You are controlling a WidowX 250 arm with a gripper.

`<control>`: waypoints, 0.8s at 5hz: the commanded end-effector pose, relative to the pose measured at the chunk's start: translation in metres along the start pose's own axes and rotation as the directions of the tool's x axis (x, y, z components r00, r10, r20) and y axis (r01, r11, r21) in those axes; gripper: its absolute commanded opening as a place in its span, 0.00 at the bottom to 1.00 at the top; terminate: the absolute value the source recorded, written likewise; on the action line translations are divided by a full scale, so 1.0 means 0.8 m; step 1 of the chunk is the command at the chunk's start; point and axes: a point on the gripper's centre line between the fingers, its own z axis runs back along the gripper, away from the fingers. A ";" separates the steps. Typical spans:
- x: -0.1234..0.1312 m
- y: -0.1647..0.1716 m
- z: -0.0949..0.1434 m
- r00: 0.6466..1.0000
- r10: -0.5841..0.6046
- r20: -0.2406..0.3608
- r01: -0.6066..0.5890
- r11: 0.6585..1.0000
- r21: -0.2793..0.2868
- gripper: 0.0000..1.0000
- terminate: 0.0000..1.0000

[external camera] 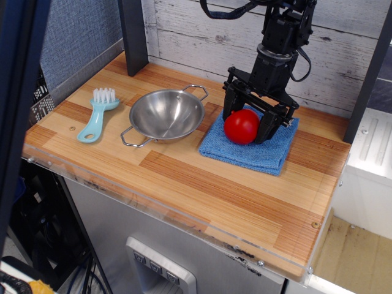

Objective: Put the red tomato in the pot

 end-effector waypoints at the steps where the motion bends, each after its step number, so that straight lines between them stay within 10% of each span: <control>1: -0.027 0.027 0.075 0.982 0.042 0.183 -0.030 0.997 -0.068 0.00 0.00; 4: -0.091 0.136 0.018 0.973 0.167 0.157 -0.163 0.986 -0.038 0.00 0.00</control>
